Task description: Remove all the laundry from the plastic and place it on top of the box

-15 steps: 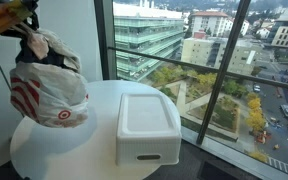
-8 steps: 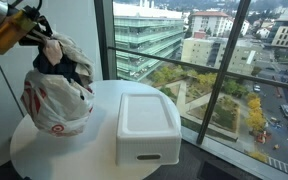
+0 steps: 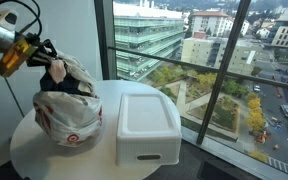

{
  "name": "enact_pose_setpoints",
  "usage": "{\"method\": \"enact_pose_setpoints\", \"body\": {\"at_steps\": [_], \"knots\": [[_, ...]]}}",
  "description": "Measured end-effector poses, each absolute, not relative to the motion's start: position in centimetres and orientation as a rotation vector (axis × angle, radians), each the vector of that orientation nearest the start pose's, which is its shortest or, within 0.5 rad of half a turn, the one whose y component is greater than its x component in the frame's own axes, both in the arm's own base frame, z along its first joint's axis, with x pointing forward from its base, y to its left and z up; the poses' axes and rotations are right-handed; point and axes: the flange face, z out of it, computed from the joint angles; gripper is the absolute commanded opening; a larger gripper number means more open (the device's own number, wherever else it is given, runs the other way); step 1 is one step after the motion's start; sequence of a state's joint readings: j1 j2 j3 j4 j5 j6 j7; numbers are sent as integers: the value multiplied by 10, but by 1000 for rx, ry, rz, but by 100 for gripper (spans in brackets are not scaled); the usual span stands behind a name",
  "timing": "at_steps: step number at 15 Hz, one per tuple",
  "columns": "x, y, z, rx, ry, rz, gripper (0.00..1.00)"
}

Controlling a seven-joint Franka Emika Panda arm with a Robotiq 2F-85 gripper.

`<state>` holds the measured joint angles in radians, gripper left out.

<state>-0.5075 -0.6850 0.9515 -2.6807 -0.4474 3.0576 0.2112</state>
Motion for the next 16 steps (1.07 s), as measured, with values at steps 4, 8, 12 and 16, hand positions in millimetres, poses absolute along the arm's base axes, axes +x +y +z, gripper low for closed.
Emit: {"method": "enact_pose_setpoints", "body": {"at_steps": [4, 8, 12, 16], "knots": [[368, 222, 481, -3051, -1153, -1731, 11], [344, 222, 546, -2962, -1019, -2017, 11], [328, 218, 581, -2924, -896, -2233, 11], [321, 187, 611, -2939, -710, -2318, 11]]}}
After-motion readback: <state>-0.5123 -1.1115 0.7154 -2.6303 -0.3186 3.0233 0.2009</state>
